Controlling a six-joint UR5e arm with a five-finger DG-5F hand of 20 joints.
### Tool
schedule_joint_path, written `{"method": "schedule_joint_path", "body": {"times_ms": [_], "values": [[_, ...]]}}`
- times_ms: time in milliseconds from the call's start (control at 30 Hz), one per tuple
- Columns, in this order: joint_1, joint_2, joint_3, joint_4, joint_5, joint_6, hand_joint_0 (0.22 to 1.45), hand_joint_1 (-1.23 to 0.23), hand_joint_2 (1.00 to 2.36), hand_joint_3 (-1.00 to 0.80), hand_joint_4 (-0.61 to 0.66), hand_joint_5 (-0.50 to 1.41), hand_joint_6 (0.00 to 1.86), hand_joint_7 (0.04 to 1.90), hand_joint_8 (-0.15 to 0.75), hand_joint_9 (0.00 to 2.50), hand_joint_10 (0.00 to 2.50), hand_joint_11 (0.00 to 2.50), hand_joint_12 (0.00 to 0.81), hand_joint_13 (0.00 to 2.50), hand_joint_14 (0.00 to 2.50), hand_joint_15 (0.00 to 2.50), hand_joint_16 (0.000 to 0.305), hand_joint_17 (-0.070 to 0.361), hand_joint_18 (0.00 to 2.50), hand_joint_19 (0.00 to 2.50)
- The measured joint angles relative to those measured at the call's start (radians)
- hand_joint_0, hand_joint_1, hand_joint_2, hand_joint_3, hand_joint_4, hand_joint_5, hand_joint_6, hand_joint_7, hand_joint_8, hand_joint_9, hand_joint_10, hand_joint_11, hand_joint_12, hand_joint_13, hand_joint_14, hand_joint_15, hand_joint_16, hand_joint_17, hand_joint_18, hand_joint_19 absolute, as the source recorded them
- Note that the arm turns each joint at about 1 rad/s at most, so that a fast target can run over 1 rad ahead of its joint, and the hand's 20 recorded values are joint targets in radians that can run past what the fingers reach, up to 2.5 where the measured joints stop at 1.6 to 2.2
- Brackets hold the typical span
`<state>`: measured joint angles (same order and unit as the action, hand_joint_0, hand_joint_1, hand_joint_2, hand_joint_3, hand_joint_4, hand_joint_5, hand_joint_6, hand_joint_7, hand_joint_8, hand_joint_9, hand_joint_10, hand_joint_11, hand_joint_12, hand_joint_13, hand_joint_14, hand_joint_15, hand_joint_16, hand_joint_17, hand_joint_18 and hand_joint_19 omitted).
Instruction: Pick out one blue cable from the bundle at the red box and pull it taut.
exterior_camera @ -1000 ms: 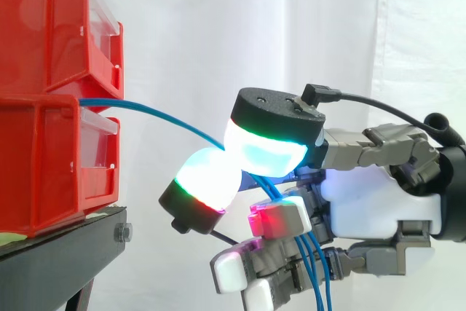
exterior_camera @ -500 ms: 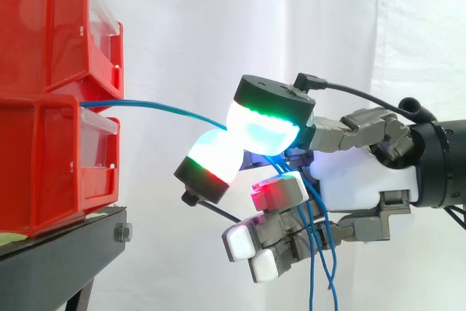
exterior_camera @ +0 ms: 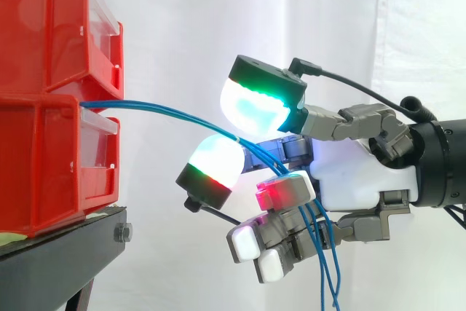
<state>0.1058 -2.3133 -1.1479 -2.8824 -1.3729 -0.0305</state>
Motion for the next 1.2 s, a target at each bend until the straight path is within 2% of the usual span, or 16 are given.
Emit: {"method": "schedule_joint_path", "body": {"times_ms": [100,267,400,633,733,900,967,1067,1200], "values": [[0.001,0.0,0.001,0.0,0.0,-0.001,0.61,-0.73,1.01,-0.35,0.04,-0.12,0.93,0.93,0.291,1.32,0.03,1.03,0.318,1.0,0.02,0.45,0.04,0.09,0.86,0.56],[0.002,0.0,0.002,0.0,0.0,-0.002,0.59,-0.71,1.0,-0.5,0.07,-0.12,0.92,0.89,0.293,1.32,0.03,1.02,0.319,1.0,0.02,0.45,0.041,0.091,0.87,0.56],[0.004,0.0,0.002,0.0,0.001,-0.002,0.6,-0.7,1.0,-0.5,0.07,-0.13,0.91,0.9,0.292,1.31,0.03,1.02,0.317,1.0,0.02,0.45,0.04,0.091,0.87,0.56],[0.006,0.0,0.002,-0.003,0.002,0.001,0.66,-0.87,1.02,-0.23,-0.05,-0.13,0.94,1.03,0.291,1.31,0.04,1.04,0.311,1.01,0.02,0.45,0.04,0.09,0.88,0.55],[0.006,0.0,0.002,-0.004,0.002,0.002,0.69,-0.88,1.02,-0.19,-0.07,-0.13,0.96,1.08,0.287,1.31,0.04,1.05,0.31,1.02,0.02,0.45,0.04,0.09,0.9,0.55],[0.006,0.0,0.002,-0.003,0.002,0.011,0.76,-0.89,1.02,-0.26,-0.07,-0.13,0.97,1.11,0.288,1.31,0.03,1.05,0.31,1.04,0.02,0.46,0.039,0.089,0.9,0.57],[0.006,0.0,0.002,-0.002,0.002,0.016,0.8,-0.9,1.01,-0.34,-0.1,-0.13,0.97,1.21,0.294,1.34,0.04,1.05,0.307,1.06,0.02,0.47,0.039,0.088,0.91,0.58],[0.006,0.0,0.002,-0.002,0.002,0.023,0.83,-0.89,1.0,-0.47,-0.13,-0.13,0.97,1.25,0.29,1.38,0.03,1.06,0.302,1.08,0.02,0.48,0.038,0.086,0.92,0.58],[0.006,0.0,0.002,-0.004,0.003,0.032,0.81,-0.9,1.0,-0.5,-0.15,-0.12,0.98,1.24,0.294,1.4,0.04,1.05,0.299,1.1,0.02,0.48,0.038,0.085,0.97,0.55]]}}
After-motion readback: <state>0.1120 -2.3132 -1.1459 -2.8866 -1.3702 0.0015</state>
